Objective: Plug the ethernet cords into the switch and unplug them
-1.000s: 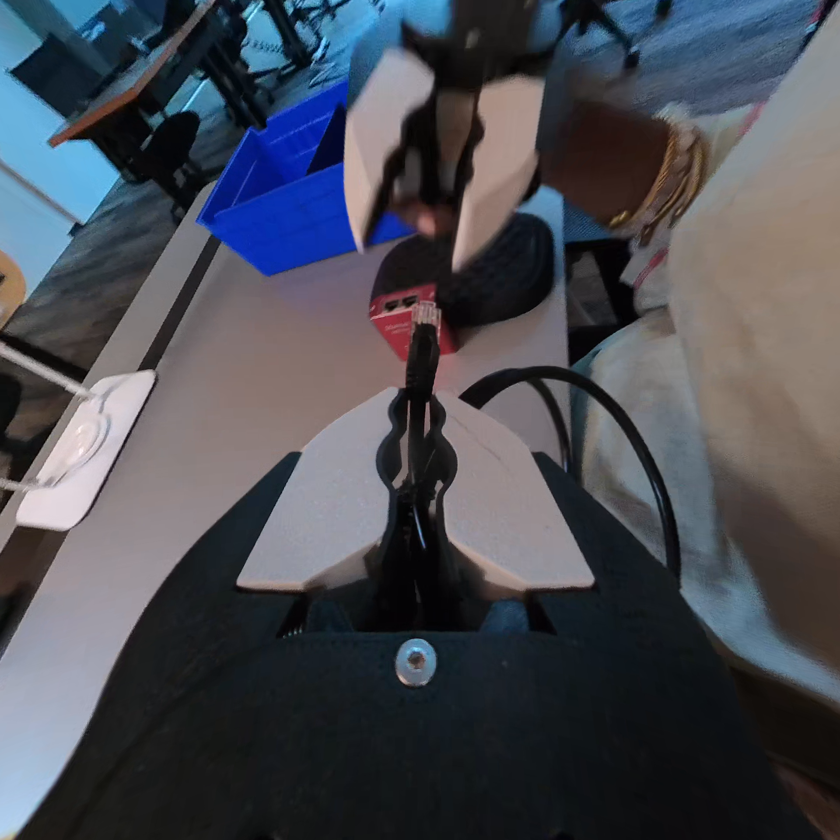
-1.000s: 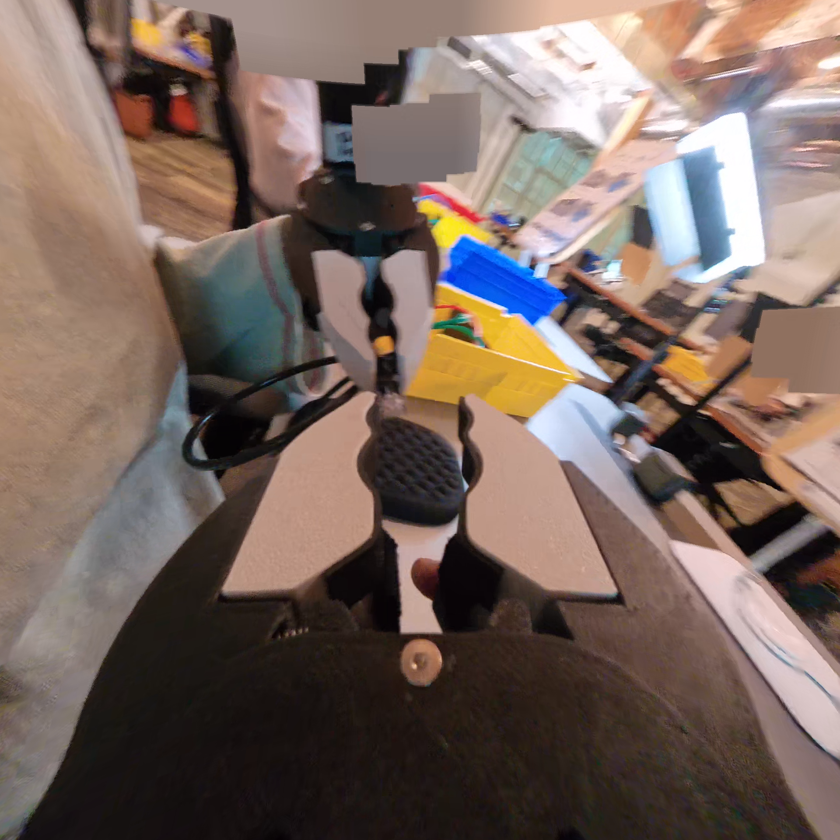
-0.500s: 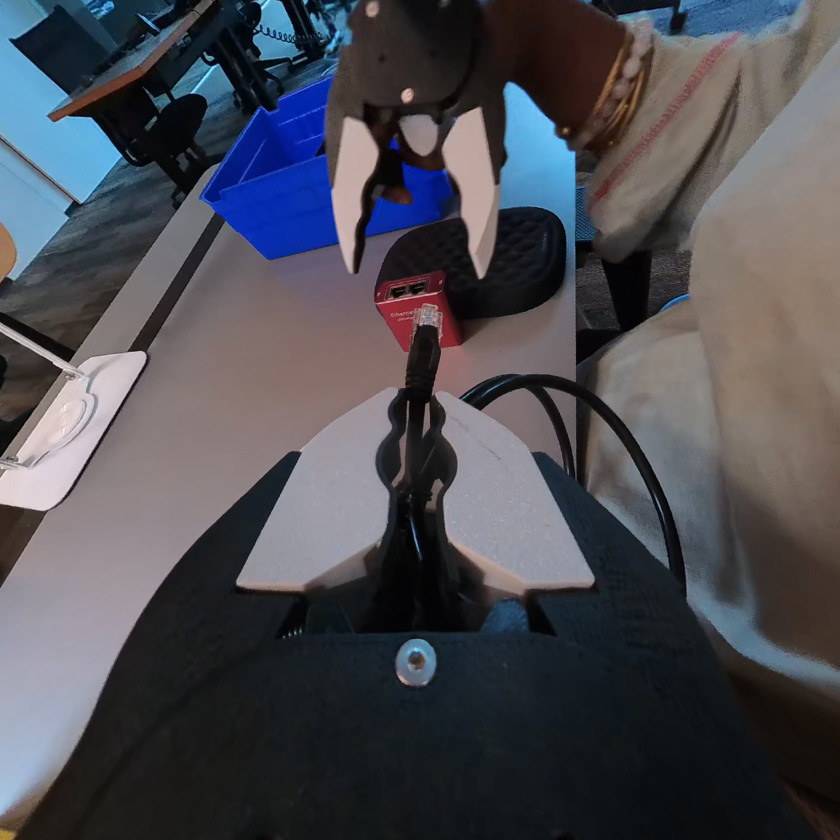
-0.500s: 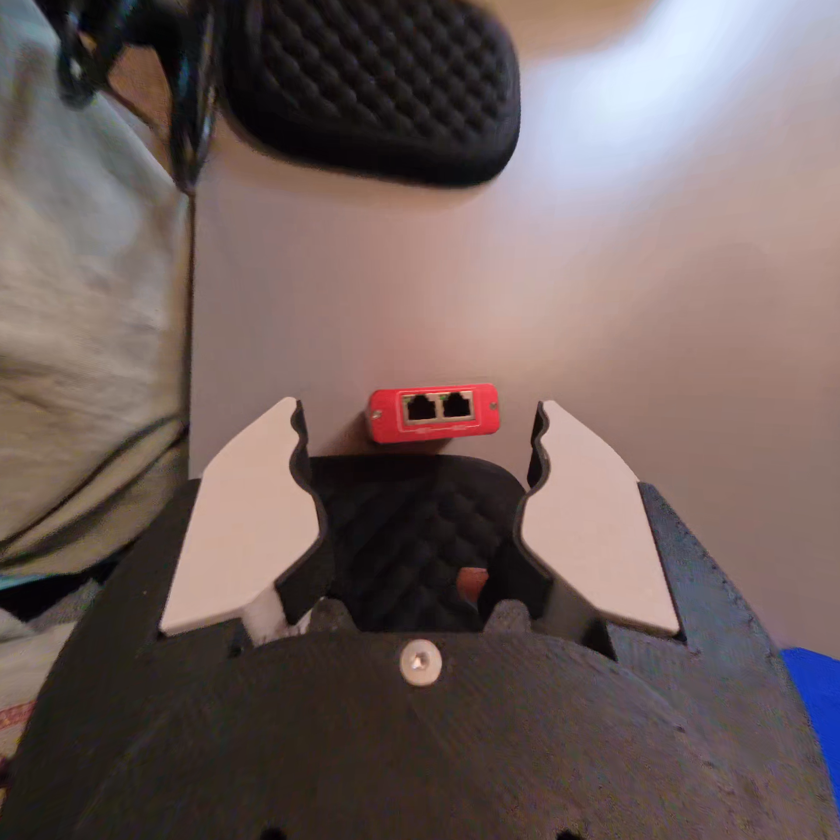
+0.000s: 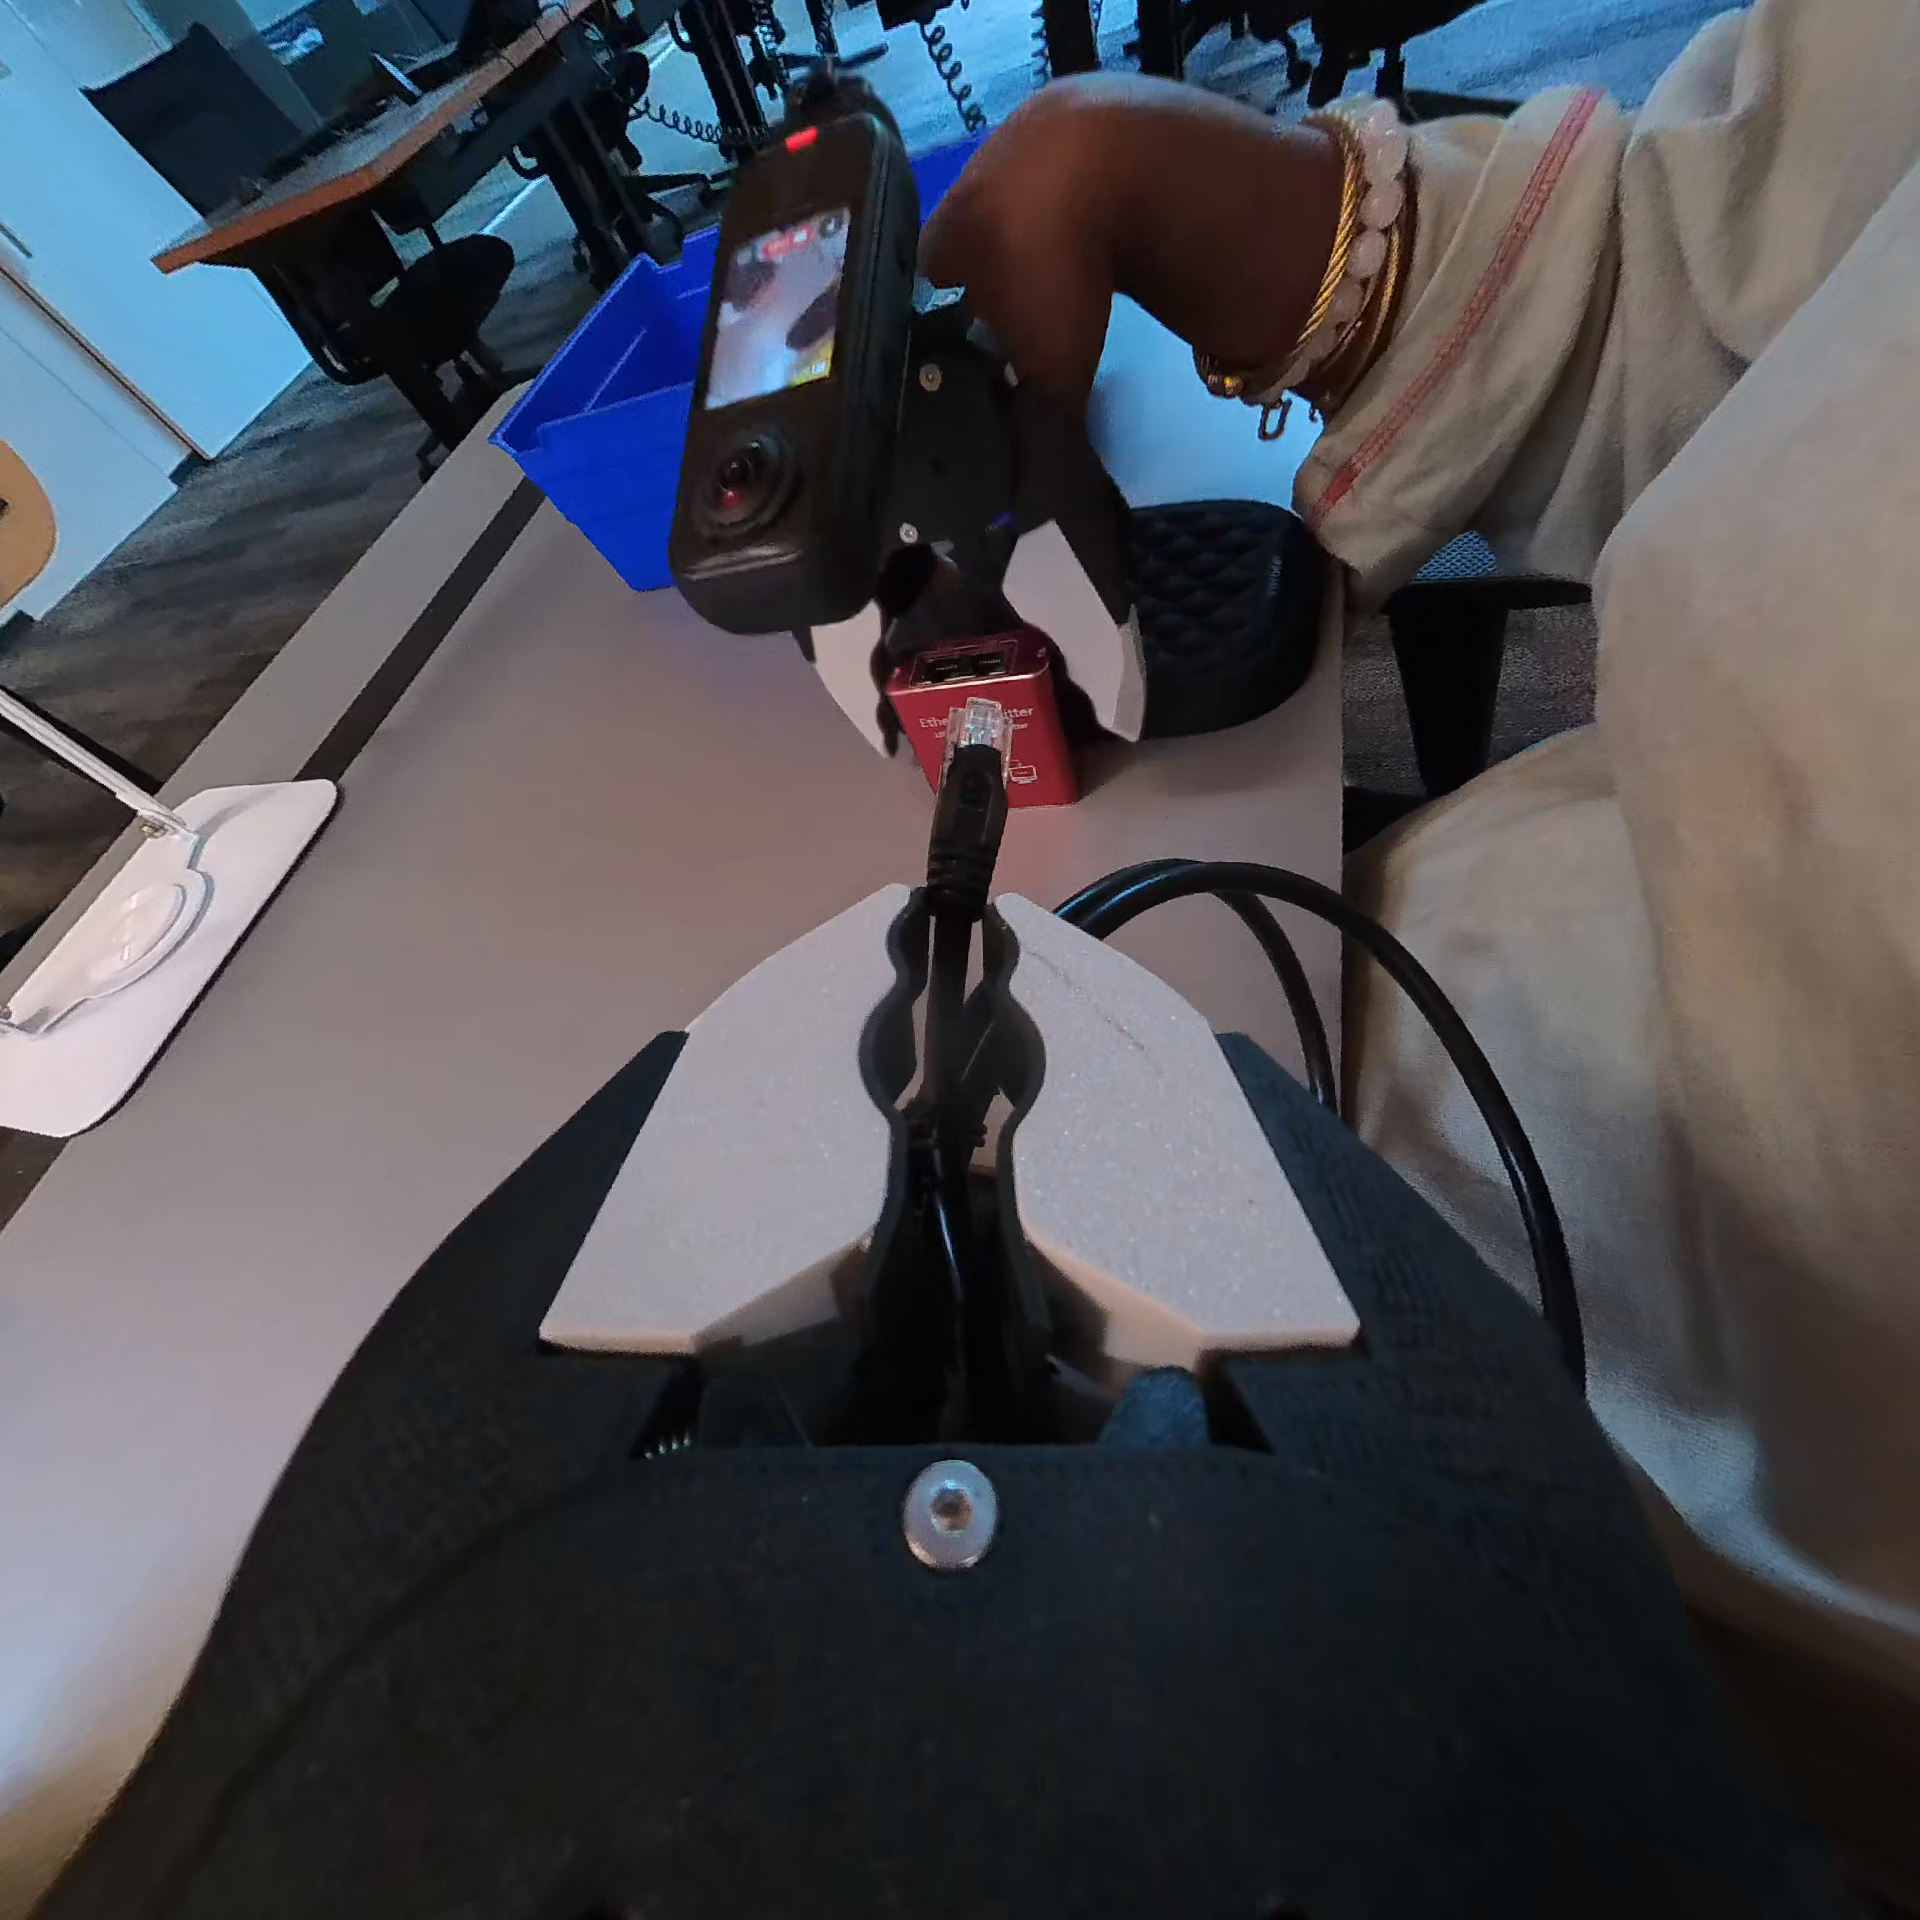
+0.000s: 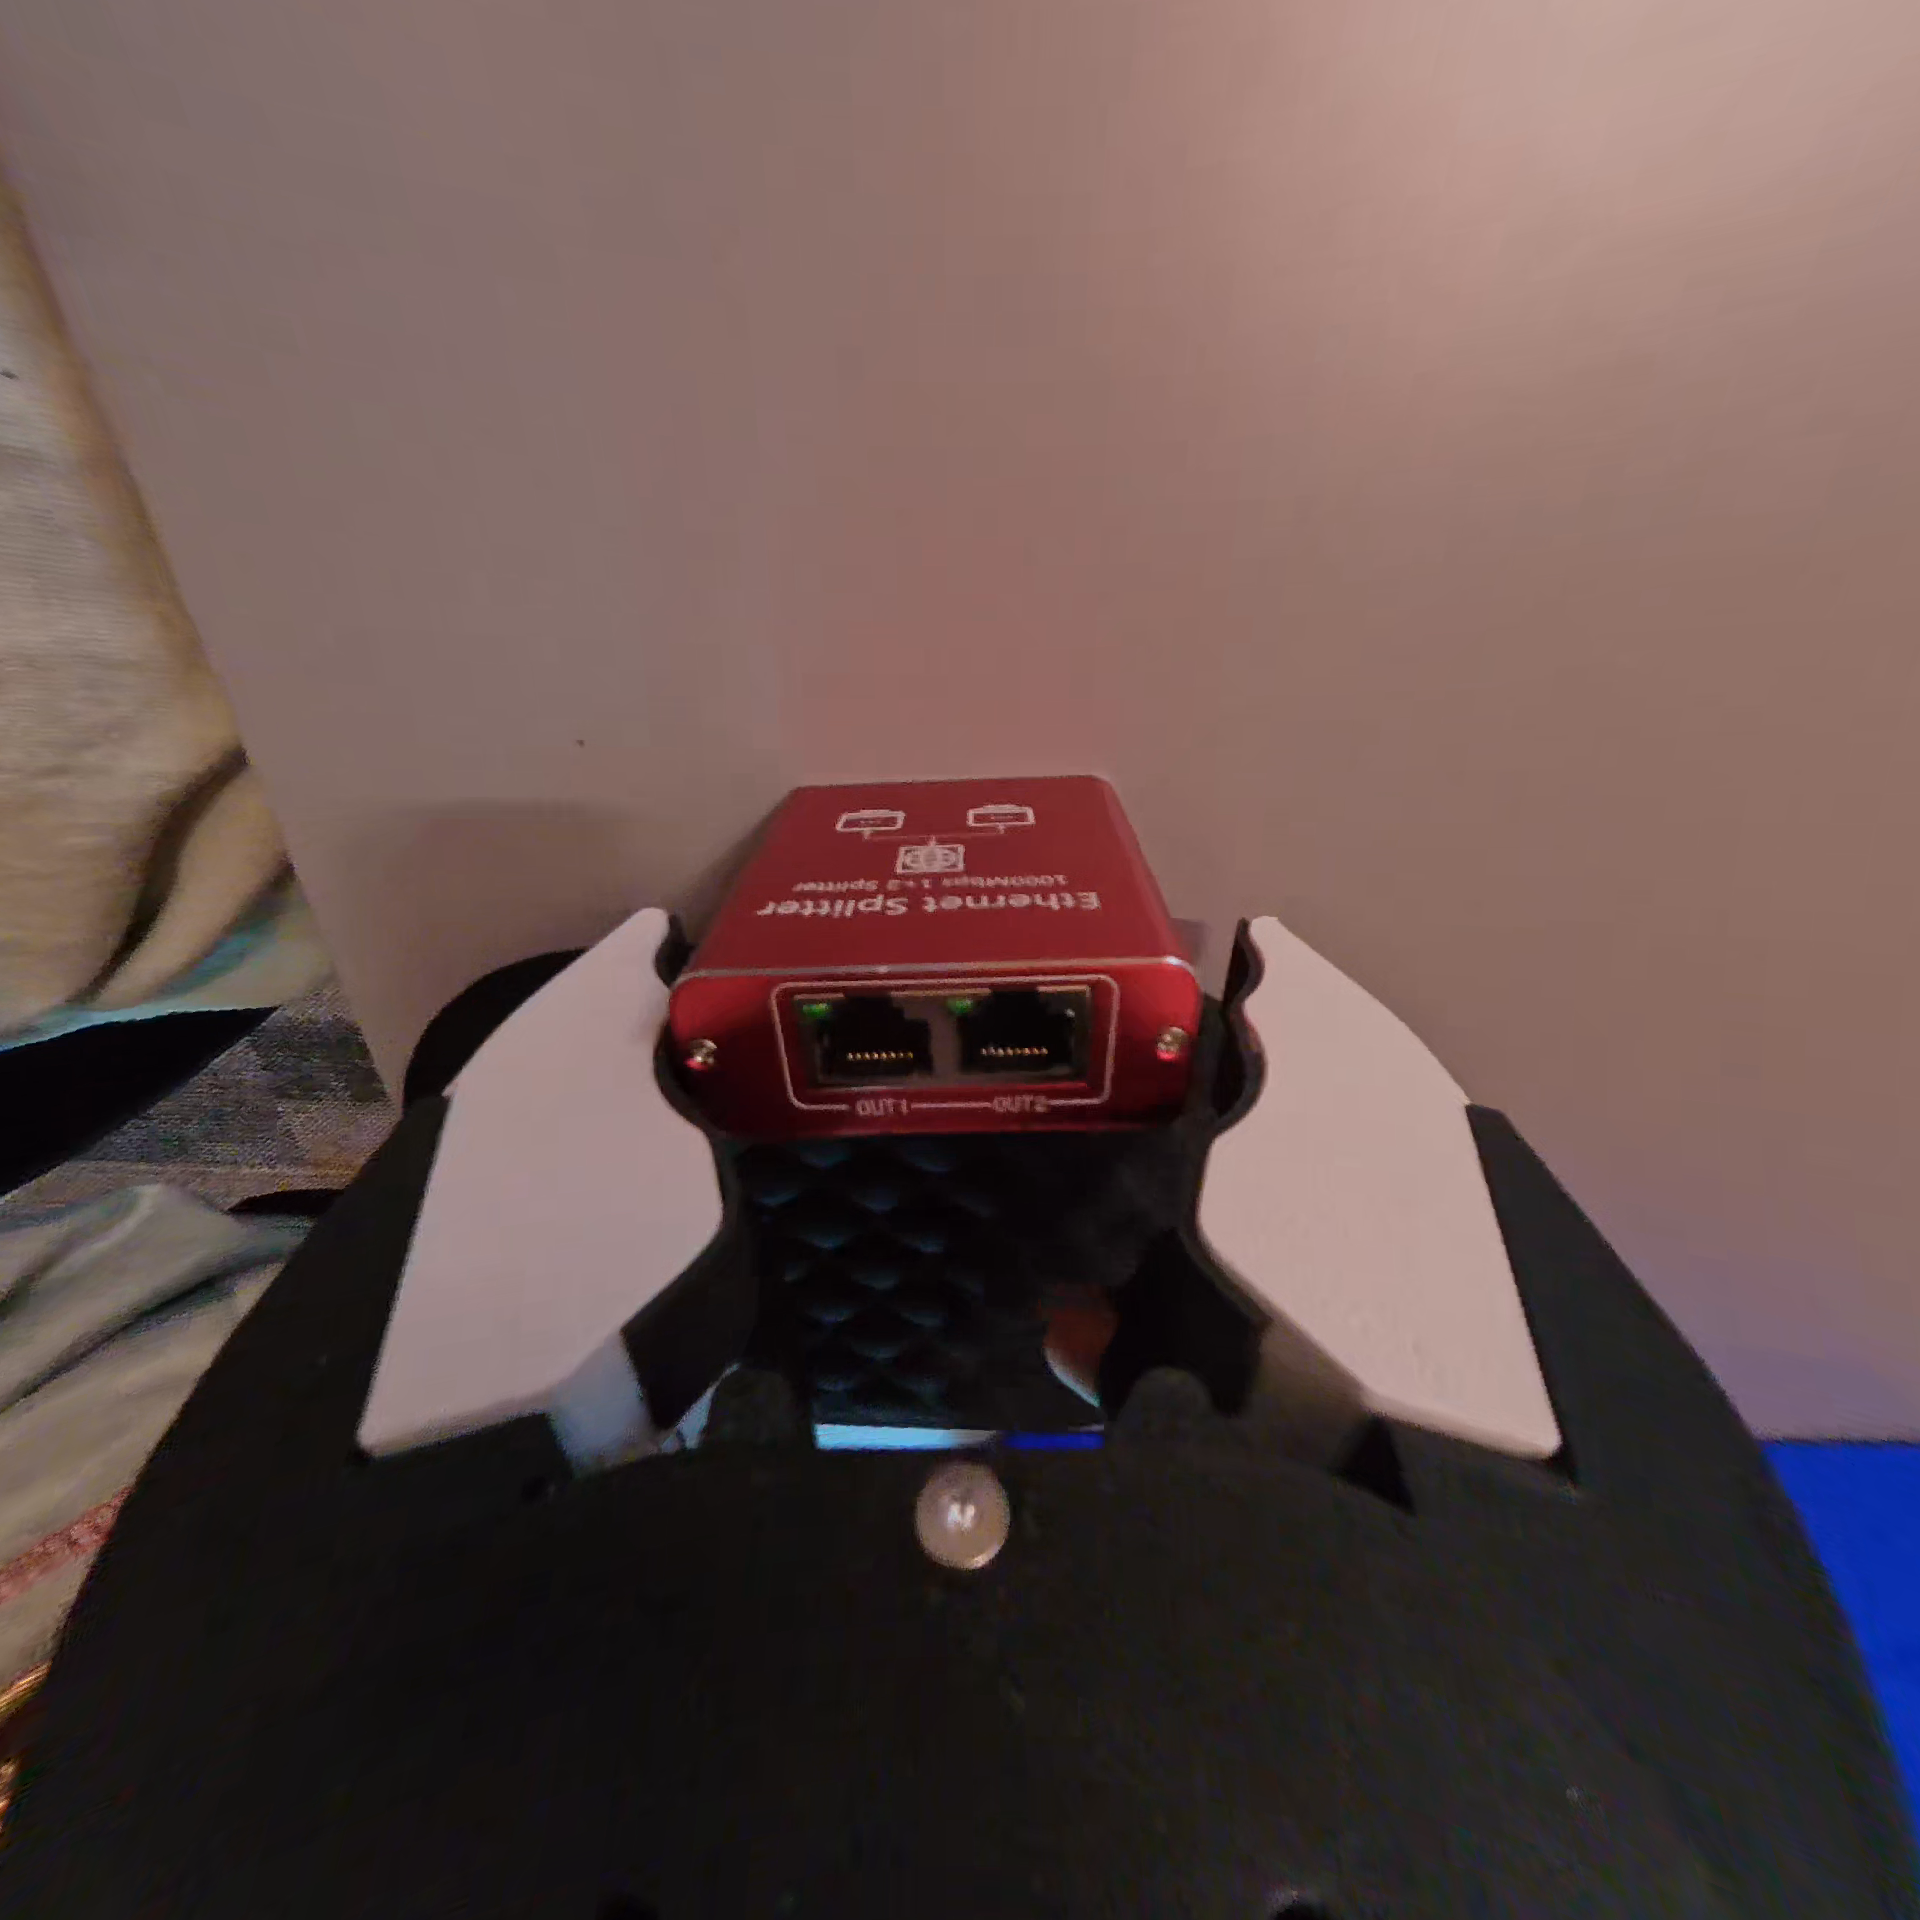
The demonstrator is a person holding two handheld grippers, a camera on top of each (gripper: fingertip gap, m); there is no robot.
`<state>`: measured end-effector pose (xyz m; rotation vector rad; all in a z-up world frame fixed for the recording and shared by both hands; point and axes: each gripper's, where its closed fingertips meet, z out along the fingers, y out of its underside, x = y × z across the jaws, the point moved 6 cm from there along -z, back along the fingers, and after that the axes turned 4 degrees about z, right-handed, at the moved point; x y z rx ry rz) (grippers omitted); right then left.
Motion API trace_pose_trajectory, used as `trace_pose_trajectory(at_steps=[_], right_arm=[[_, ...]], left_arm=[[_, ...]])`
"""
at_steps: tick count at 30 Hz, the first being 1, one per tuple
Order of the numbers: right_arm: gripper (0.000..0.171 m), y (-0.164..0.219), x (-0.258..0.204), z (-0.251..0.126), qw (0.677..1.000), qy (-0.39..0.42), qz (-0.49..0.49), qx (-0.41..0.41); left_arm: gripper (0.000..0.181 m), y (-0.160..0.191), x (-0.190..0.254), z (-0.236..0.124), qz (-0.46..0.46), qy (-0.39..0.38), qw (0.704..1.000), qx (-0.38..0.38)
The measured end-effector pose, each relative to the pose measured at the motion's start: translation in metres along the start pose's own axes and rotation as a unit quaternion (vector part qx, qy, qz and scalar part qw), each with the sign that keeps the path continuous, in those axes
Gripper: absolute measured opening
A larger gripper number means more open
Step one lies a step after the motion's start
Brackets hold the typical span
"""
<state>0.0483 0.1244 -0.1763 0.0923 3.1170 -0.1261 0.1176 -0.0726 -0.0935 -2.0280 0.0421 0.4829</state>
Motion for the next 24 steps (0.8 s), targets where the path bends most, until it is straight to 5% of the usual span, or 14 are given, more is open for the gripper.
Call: trace_pose_trajectory(at_steps=[11, 16, 19, 22, 24], right_arm=[[0.088, -0.009, -0.003, 0.004, 1.0, -0.017, -0.003, 0.01], [0.087, -0.007, -0.009, -0.007, 0.983, -0.021, -0.022, 0.183], [0.086, -0.006, -0.014, -0.042, 0.905, 0.006, -0.018, 0.424], [0.086, 0.005, -0.031, -0.082, 0.761, 0.004, -0.028, 0.648], [0.086, 0.012, -0.044, -0.092, 0.689, -0.019, -0.039, 0.724]], left_arm=[[0.01, 0.003, -0.002, 0.004, -0.01, 0.001, 1.0, 0.0], [0.01, 0.01, -0.002, 0.013, -0.018, 0.004, 1.0, -0.025], [0.01, 0.012, -0.002, 0.02, -0.028, 0.007, 0.999, -0.032], [0.01, 0.008, -0.002, 0.025, -0.051, 0.015, 0.998, -0.015], [0.01, 0.004, -0.002, 0.027, -0.068, 0.021, 0.997, -0.005]])
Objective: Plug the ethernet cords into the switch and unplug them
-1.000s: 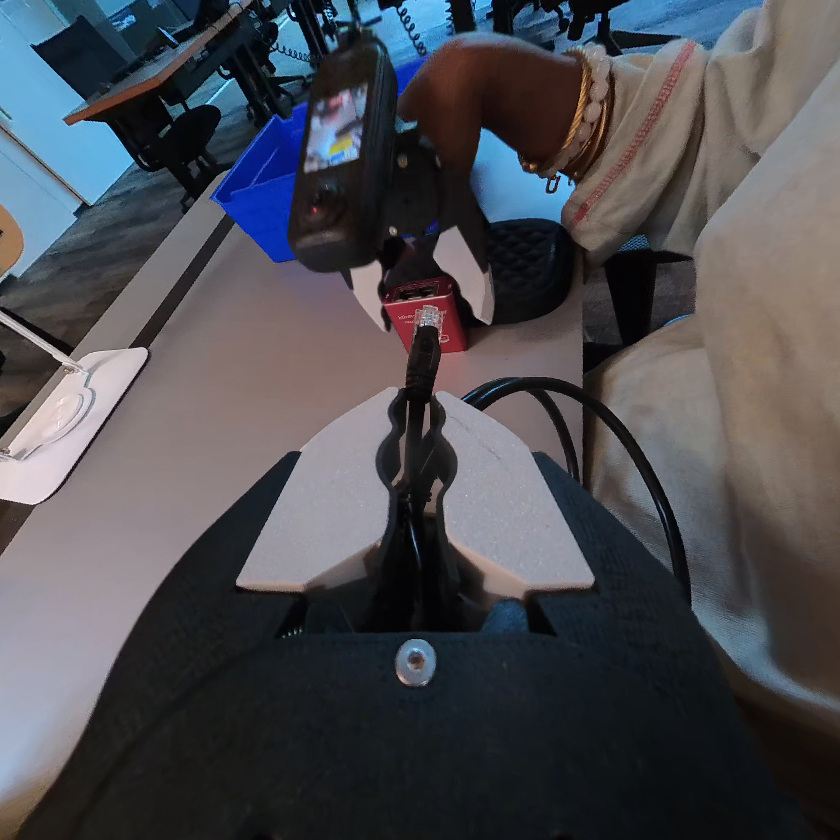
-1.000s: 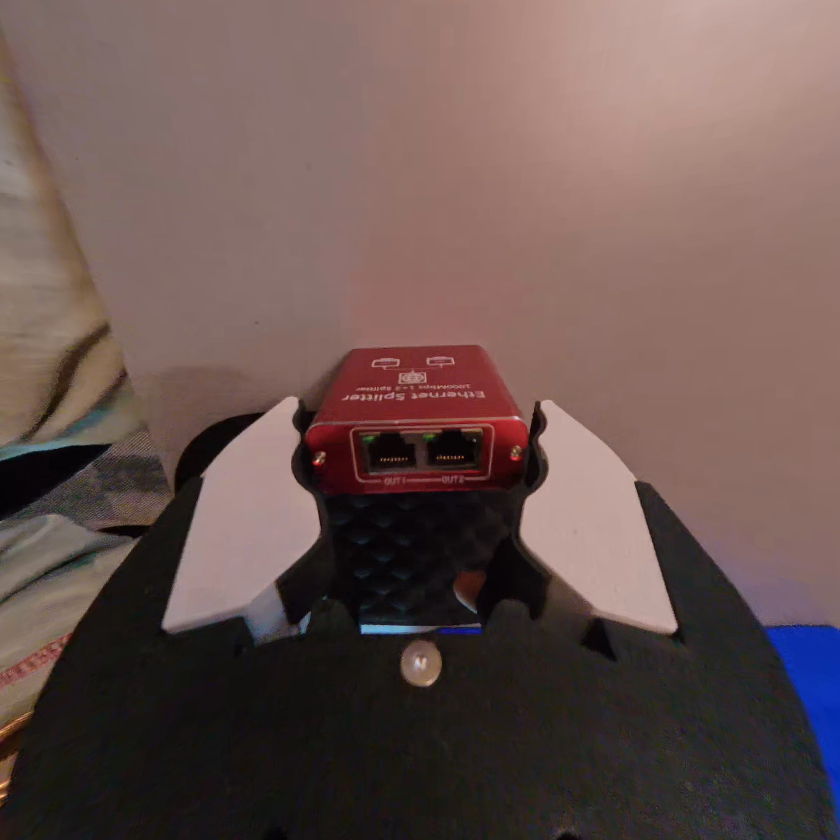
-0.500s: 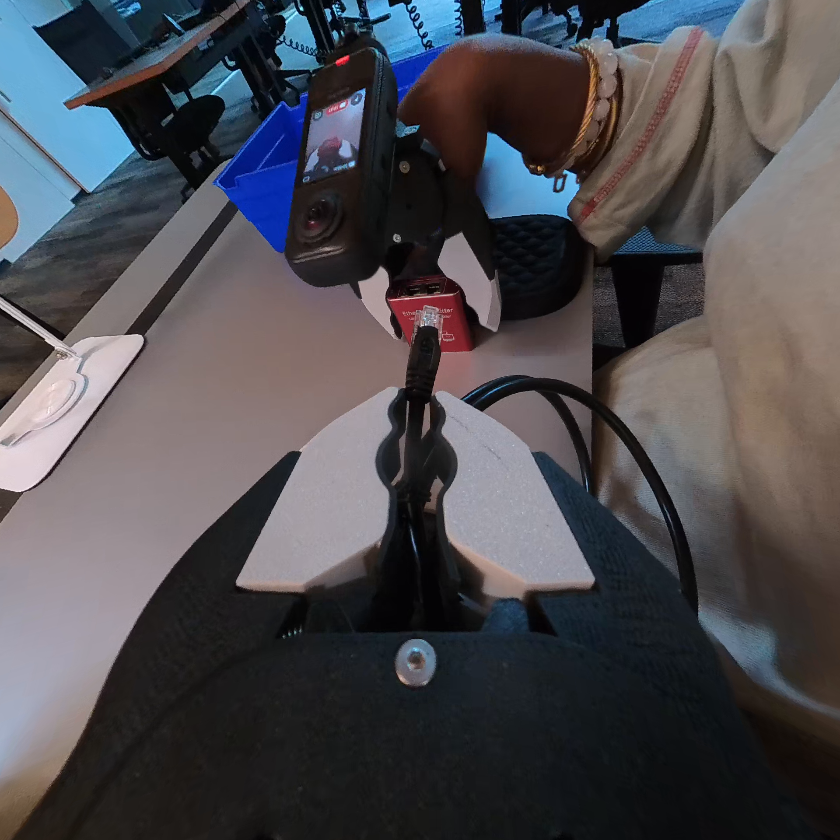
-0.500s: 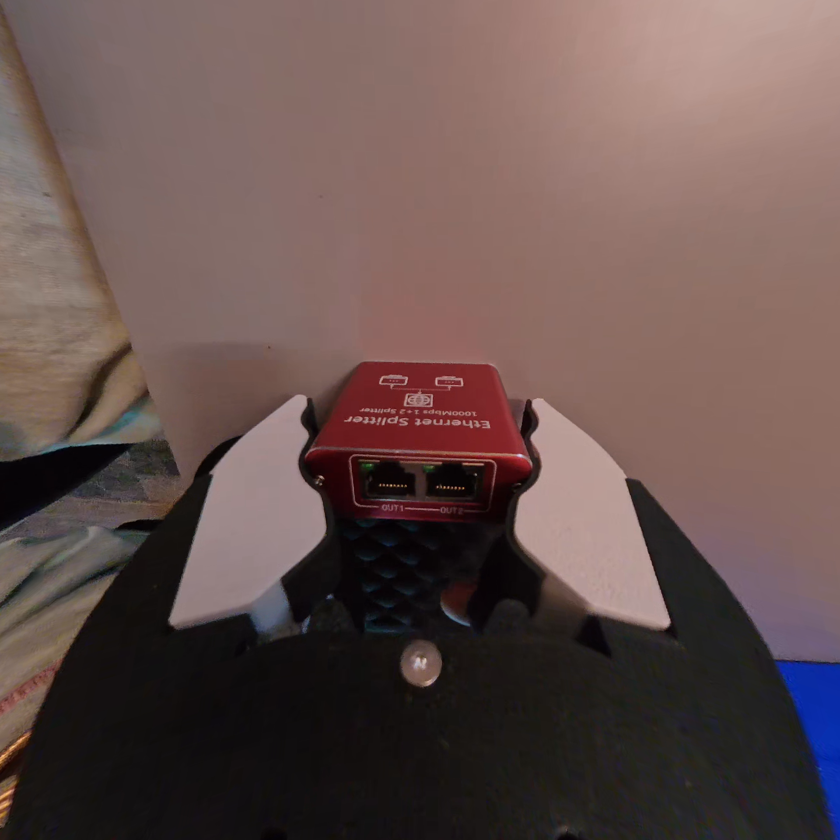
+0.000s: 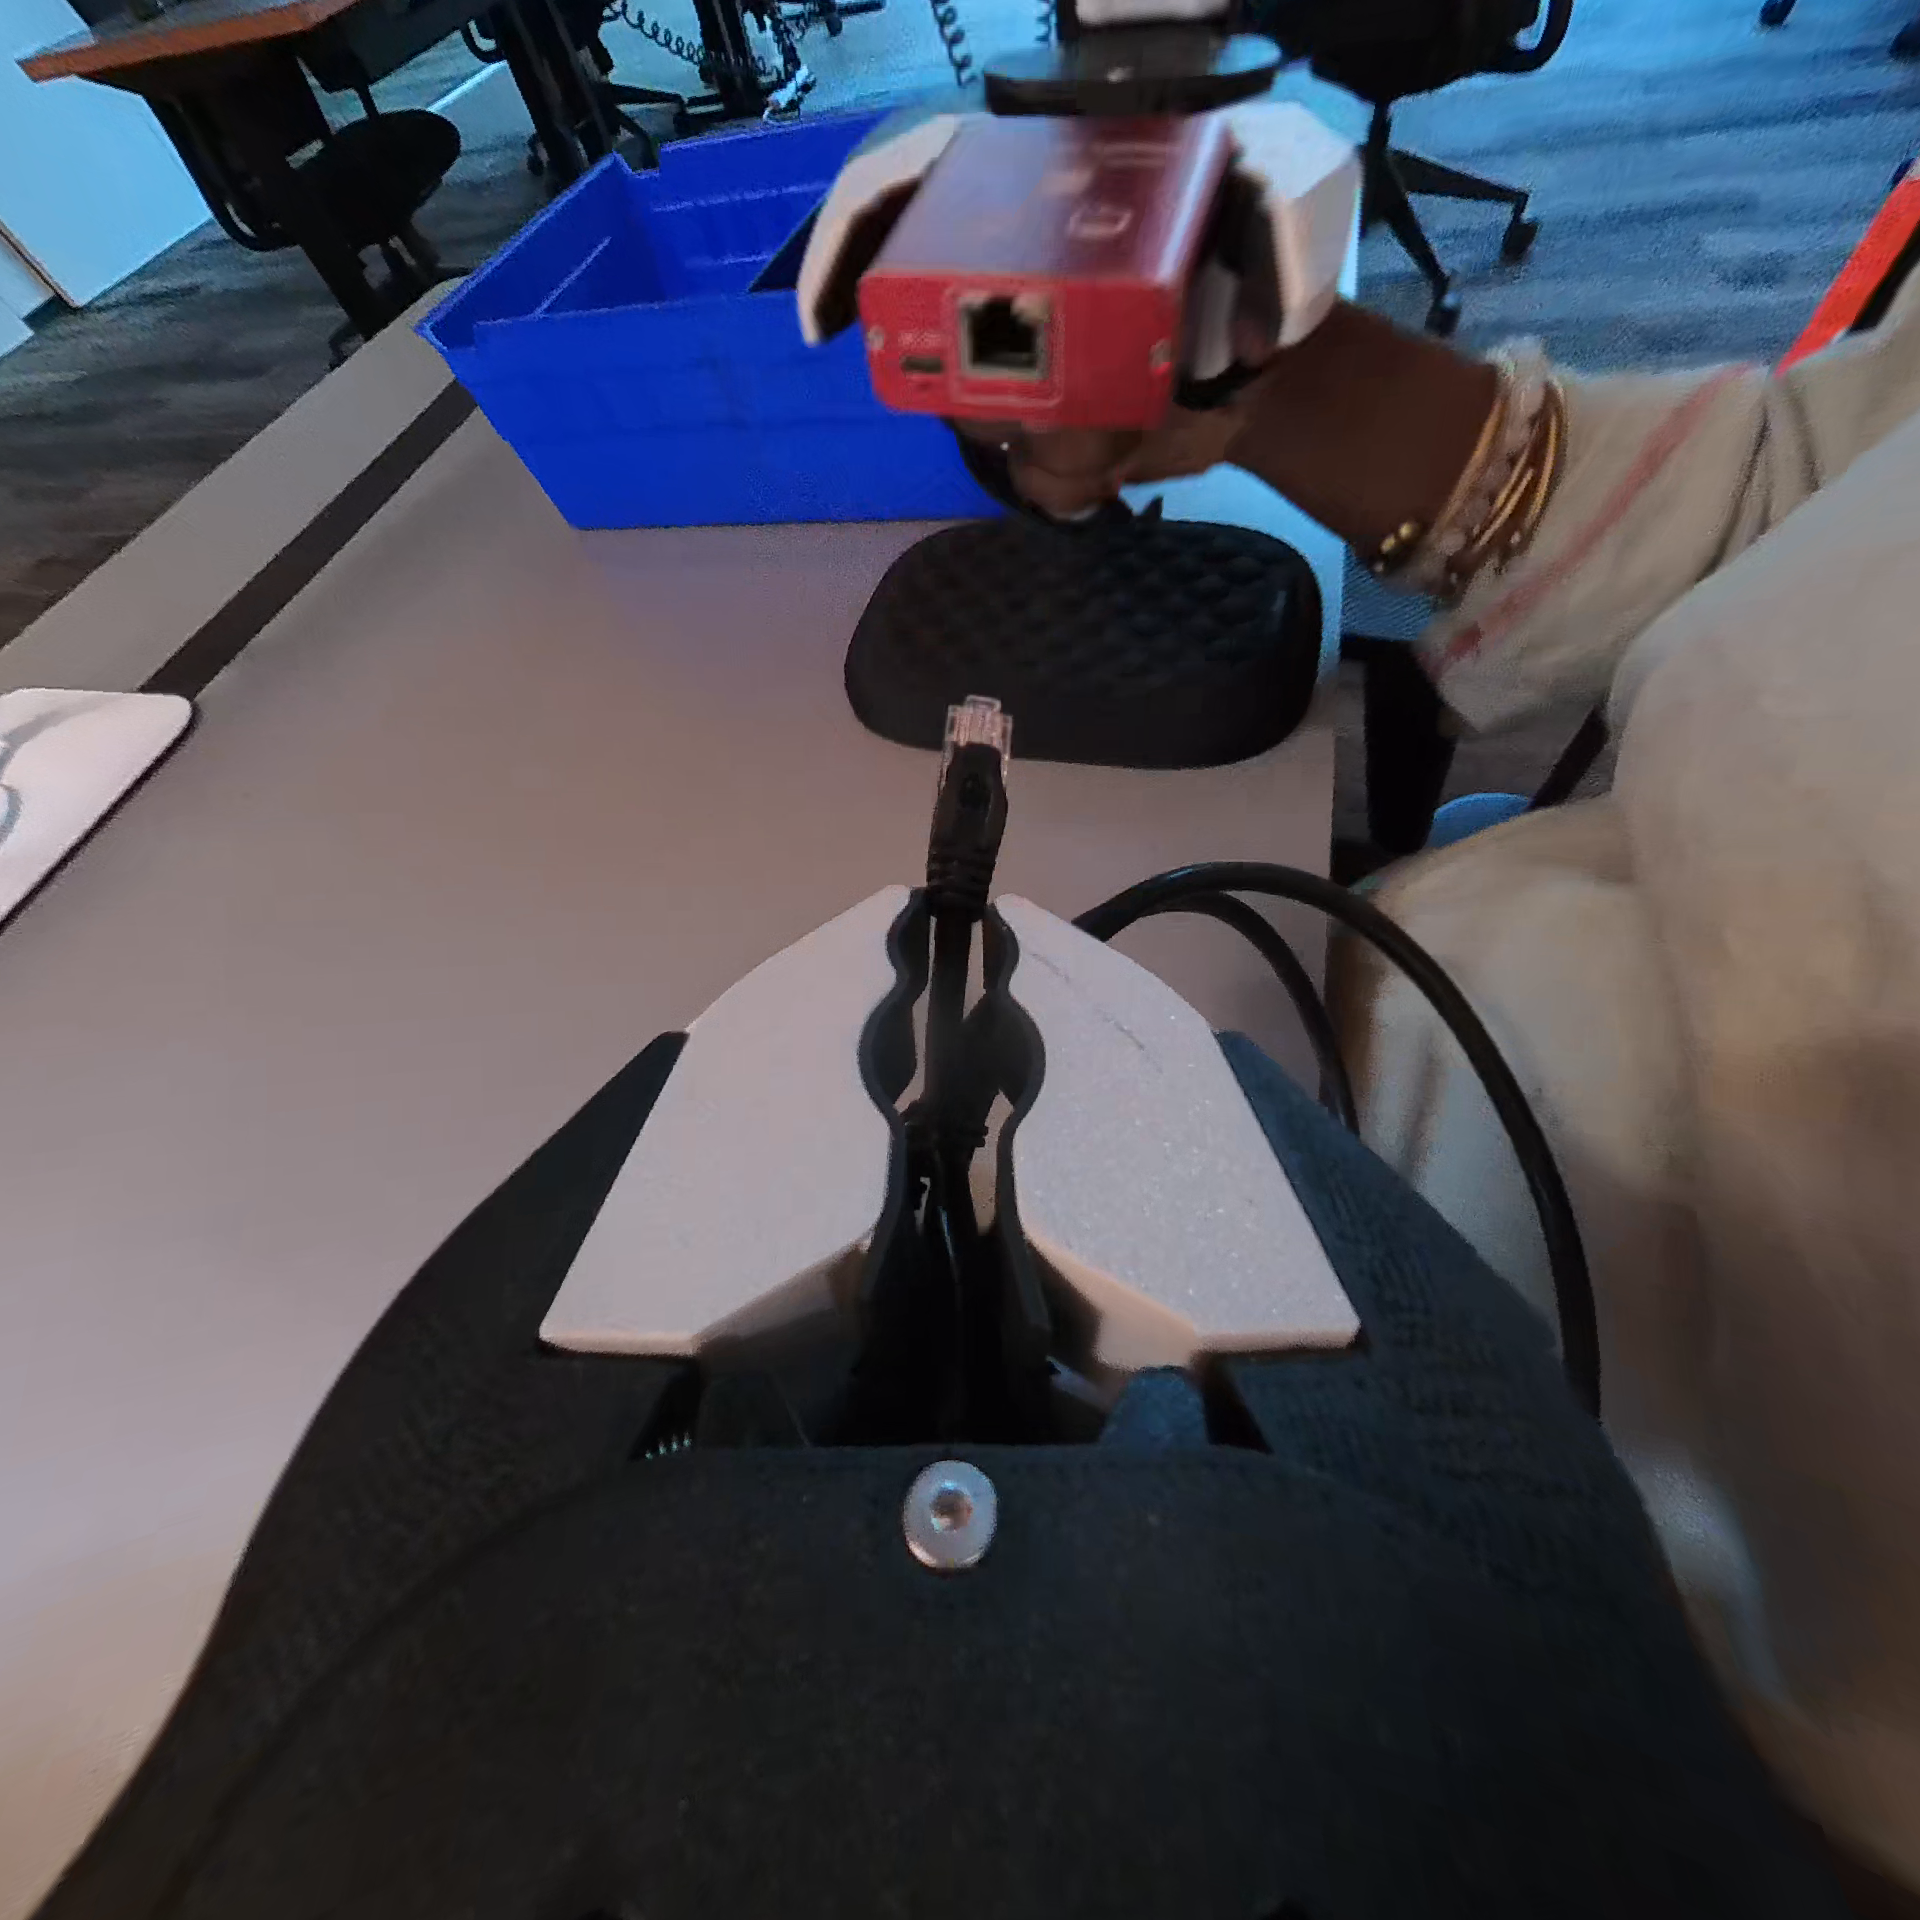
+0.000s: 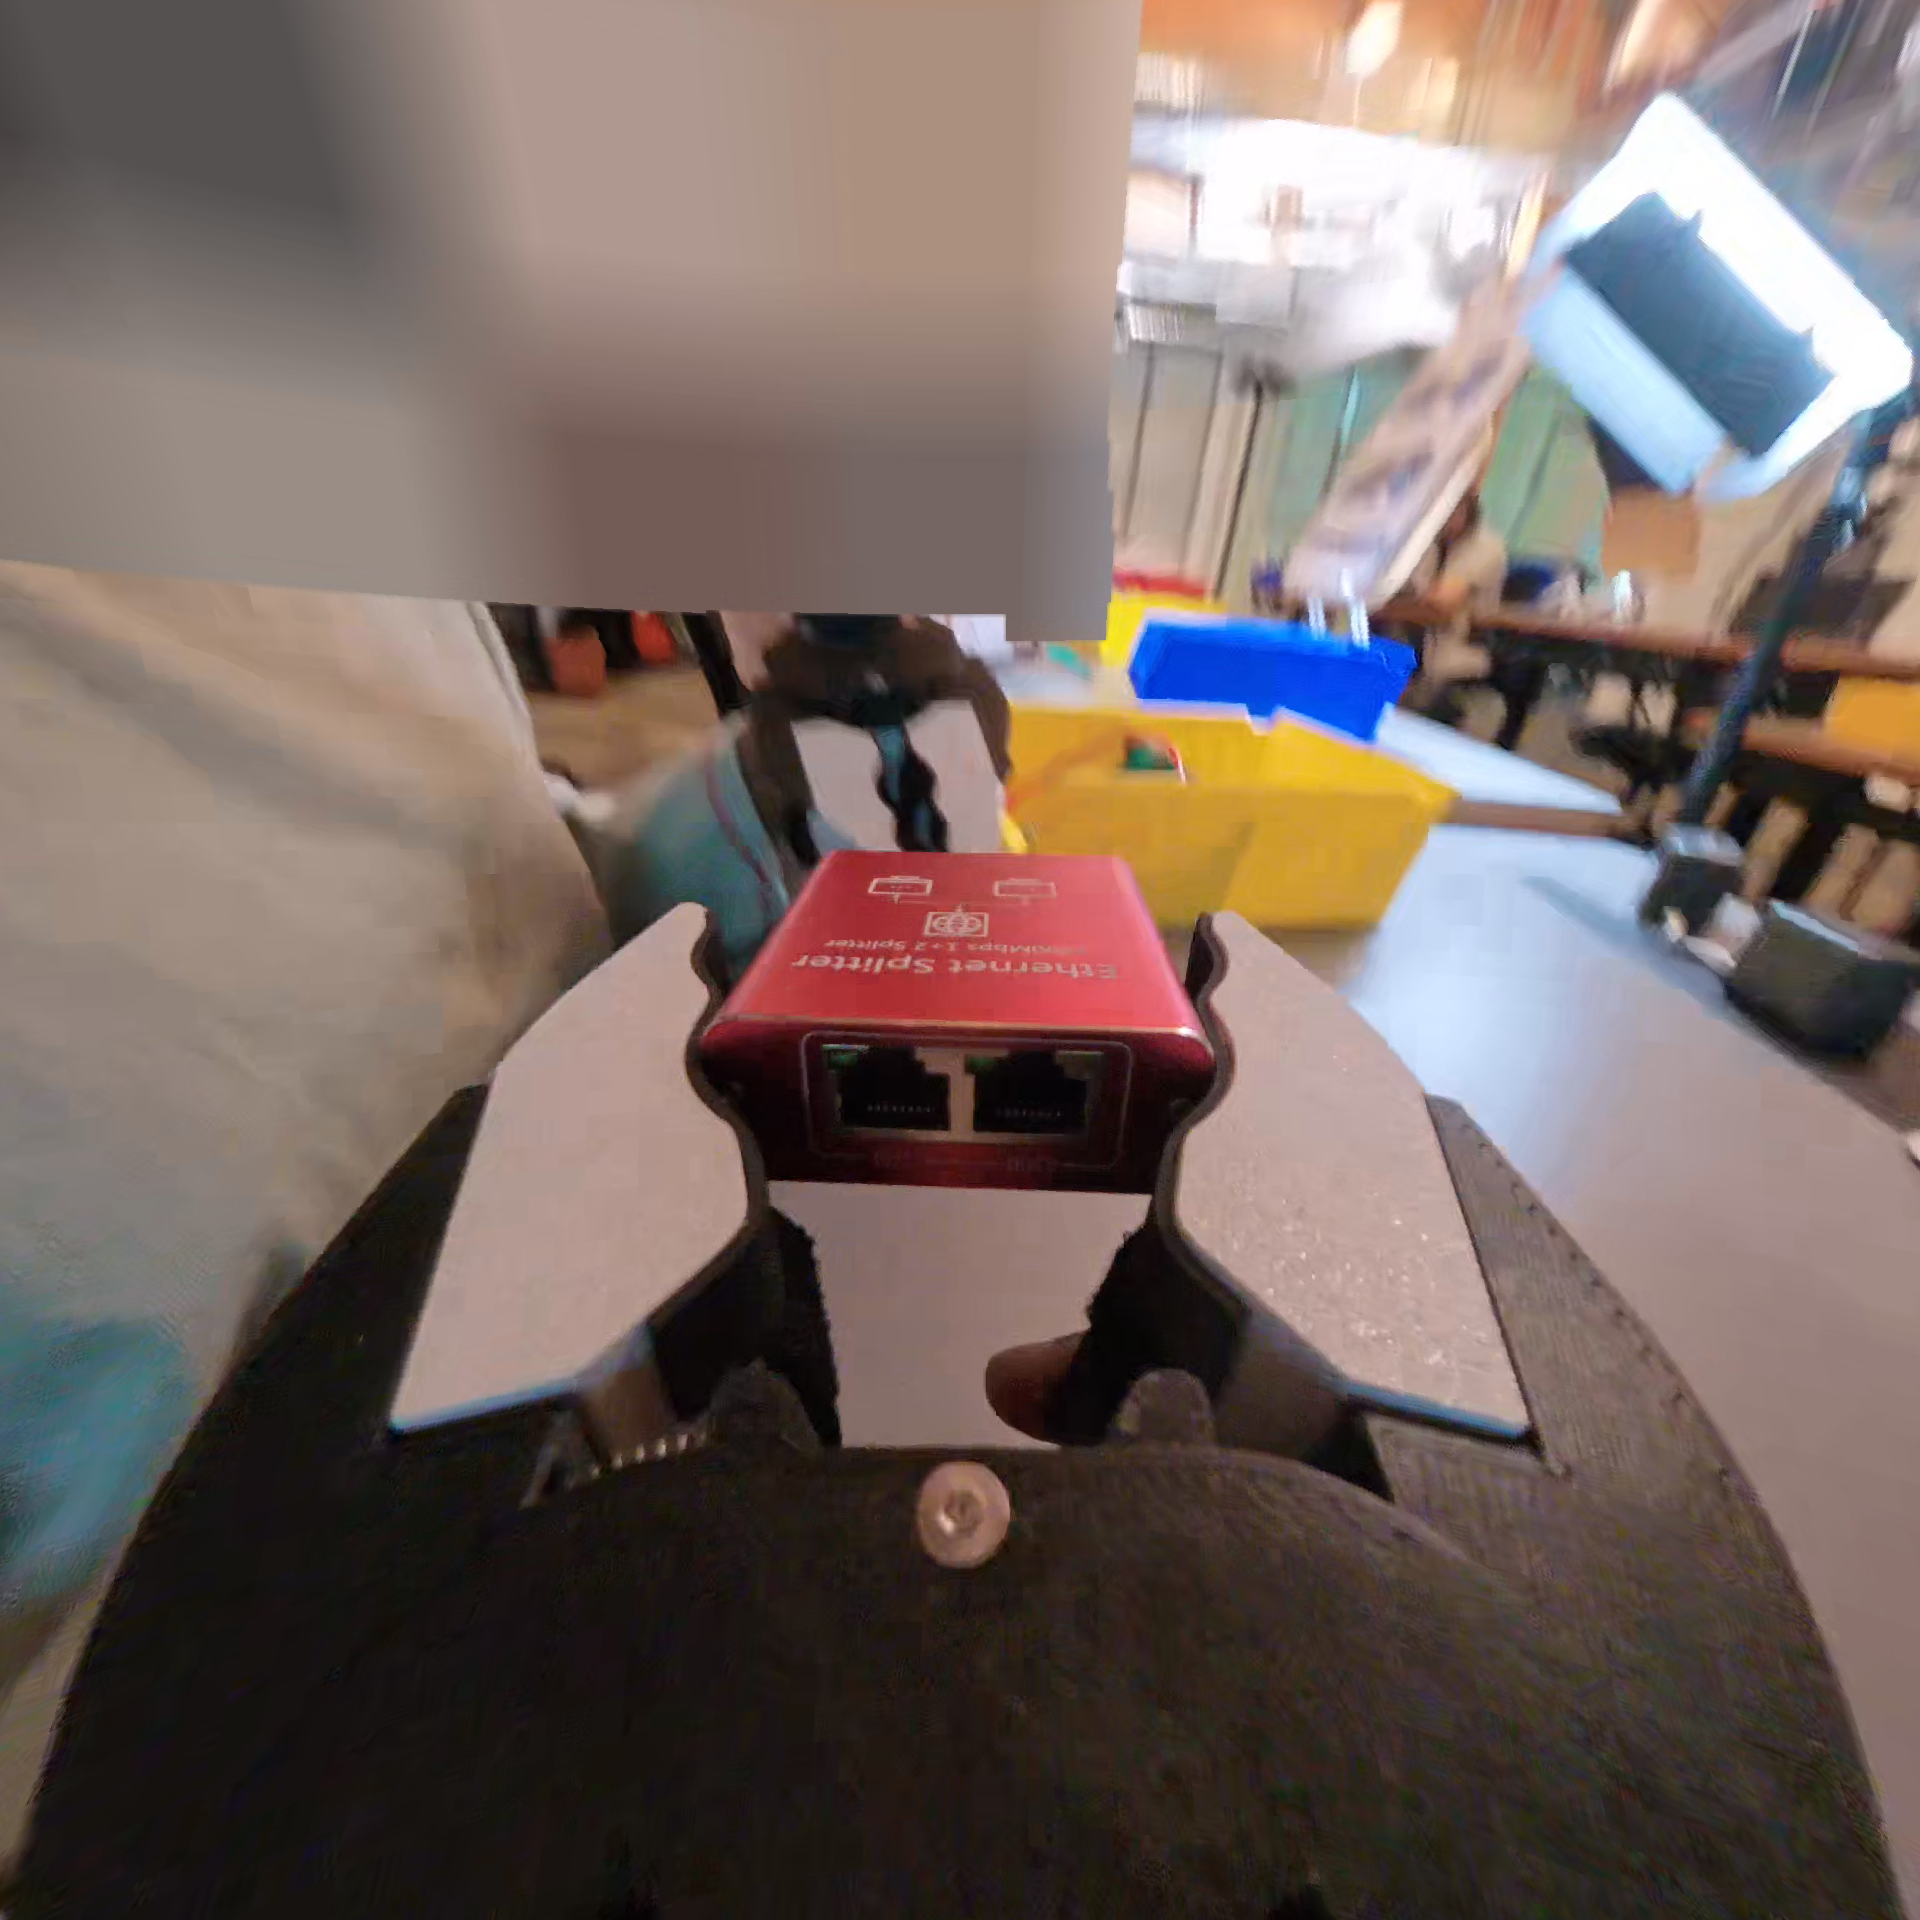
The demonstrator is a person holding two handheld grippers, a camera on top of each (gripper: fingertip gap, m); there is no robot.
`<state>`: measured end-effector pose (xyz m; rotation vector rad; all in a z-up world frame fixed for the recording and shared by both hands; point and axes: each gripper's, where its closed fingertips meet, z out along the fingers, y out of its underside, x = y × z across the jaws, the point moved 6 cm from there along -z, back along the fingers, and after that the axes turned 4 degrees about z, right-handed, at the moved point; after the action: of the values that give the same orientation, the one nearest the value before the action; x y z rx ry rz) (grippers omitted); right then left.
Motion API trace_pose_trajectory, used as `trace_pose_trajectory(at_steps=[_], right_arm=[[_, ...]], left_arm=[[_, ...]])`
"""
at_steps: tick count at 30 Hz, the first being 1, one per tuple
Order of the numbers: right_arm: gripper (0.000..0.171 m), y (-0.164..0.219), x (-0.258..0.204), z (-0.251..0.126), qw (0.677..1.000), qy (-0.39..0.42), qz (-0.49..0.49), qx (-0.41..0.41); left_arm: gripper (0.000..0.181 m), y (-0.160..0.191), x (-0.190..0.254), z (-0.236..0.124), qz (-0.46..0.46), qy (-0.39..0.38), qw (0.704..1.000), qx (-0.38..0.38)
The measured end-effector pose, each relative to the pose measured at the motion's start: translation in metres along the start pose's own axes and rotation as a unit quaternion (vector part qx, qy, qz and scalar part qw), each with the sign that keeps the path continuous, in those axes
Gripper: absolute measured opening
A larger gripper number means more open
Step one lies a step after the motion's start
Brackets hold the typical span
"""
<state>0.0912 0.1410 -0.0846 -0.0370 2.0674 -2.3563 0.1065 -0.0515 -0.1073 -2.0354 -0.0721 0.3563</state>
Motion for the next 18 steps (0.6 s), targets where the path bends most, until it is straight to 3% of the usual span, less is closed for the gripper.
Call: trace_pose_trajectory(at_steps=[4, 10, 18], right_arm=[[0.085, 0.001, -0.007, 0.004, 0.999, -0.024, 0.004, 0.048], [0.086, 0.015, -0.01, 0.022, 0.999, -0.035, -0.002, 0.002], [0.085, 0.021, -0.013, 0.032, 0.998, -0.057, -0.005, 0.009]], left_arm=[[0.009, -0.011, 0.005, 0.003, -0.018, 0.01, 1.0, 0.009], [0.009, -0.017, 0.01, 0.005, -0.006, 0.007, 1.0, -0.007], [0.009, -0.016, 0.012, 0.007, -0.008, 0.016, 1.0, -0.017]])
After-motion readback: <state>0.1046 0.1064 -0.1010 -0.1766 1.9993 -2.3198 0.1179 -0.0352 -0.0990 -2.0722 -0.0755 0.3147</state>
